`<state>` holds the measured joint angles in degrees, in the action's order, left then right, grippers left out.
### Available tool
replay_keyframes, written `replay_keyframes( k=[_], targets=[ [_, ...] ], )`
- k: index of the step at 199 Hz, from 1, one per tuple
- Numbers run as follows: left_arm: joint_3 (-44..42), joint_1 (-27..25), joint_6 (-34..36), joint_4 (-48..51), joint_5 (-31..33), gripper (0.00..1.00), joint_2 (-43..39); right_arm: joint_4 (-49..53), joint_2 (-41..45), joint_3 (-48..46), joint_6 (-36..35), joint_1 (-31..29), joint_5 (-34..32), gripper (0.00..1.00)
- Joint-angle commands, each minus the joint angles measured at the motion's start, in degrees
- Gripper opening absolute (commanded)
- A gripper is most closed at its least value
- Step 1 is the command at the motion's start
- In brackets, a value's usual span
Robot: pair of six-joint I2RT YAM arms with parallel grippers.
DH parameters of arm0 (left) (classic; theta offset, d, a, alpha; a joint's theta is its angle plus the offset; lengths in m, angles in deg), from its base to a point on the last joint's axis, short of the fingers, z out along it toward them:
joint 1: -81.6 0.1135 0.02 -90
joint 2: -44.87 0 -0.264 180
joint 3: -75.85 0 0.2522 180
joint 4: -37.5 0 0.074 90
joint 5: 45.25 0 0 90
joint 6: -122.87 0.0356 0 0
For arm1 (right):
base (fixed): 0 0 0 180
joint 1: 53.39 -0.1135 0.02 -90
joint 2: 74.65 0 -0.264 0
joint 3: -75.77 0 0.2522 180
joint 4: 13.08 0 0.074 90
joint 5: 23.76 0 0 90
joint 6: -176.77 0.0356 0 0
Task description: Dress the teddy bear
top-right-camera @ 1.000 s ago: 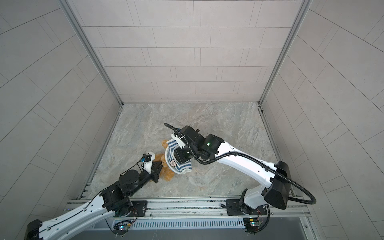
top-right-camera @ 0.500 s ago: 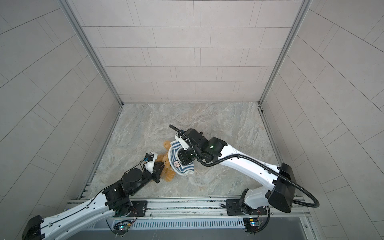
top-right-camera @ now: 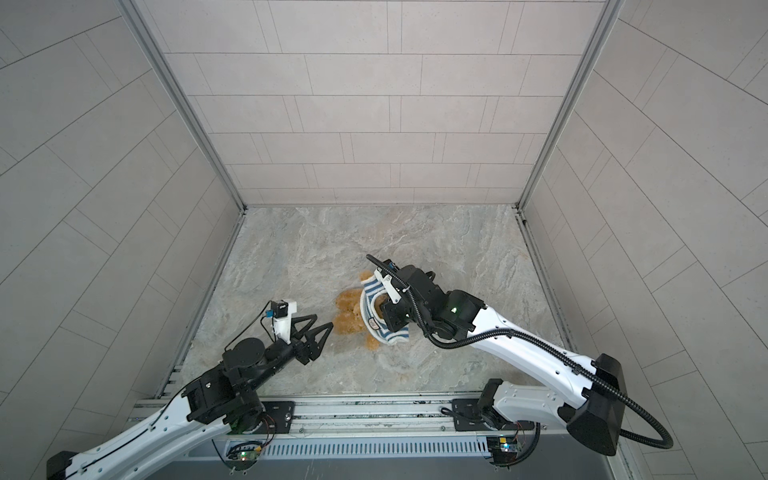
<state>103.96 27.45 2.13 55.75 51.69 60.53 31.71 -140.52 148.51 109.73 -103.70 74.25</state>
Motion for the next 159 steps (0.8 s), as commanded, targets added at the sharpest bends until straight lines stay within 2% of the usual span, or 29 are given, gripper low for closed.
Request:
replay_keyframes(
  k=[1,41,74,133,159],
  targets=[
    [4.6,0.0,-7.3,0.1,-4.4,0.68,2.7,-4.1,1.4,0.0,-3.1,-0.6,-1.8,0.0],
    [9.5,0.0,-12.0,-7.6,-10.6,0.56,14.3,-6.7,2.4,-1.7,-4.1,-2.9,-2.0,0.0],
    [11.0,0.0,-12.2,-9.3,-10.4,0.44,19.6,-8.2,3.9,-2.8,-5.0,-5.2,-2.9,0.0],
    [11.7,0.0,-12.5,-13.0,-11.8,0.37,23.3,-9.4,5.6,-5.2,-4.8,-5.8,-2.3,0.0],
    [11.9,0.0,-12.5,-13.6,-12.9,0.37,23.9,-9.2,5.6,-5.4,-5.0,-6.1,-2.2,0.0]
  ],
)
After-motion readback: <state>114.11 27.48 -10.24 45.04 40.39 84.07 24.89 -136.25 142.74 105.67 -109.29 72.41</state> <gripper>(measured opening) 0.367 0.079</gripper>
